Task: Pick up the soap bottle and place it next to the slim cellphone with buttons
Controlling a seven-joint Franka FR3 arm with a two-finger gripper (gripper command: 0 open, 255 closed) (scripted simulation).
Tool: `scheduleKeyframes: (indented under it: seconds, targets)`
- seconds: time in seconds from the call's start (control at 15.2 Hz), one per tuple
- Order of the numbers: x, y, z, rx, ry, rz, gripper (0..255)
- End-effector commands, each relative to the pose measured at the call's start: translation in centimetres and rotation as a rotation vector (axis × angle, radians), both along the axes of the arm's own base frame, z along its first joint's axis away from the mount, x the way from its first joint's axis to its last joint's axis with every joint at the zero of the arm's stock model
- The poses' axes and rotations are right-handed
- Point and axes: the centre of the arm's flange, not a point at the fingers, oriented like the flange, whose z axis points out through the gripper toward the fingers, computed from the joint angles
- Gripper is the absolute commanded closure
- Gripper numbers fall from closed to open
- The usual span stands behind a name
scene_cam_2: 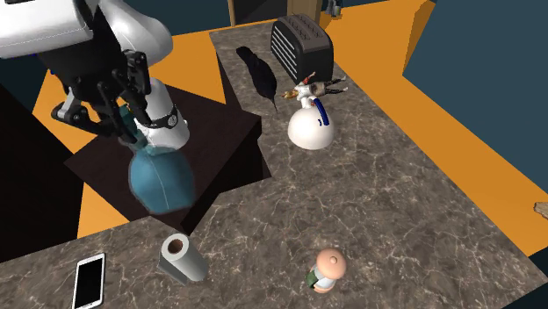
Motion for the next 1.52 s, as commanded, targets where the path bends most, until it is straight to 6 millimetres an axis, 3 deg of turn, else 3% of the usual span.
scheduleKeyframes:
  seconds: [0.0,0.86,1.45]
  targets:
    - [-2.3,-1.4,0.2,0.000,0.000,0.001,255]
    - [-17.6,-10.5,0.3,0.000,0.000,0.001,255]
    - [-17.6,-10.5,-4.5,0.000,0.000,0.001,255]
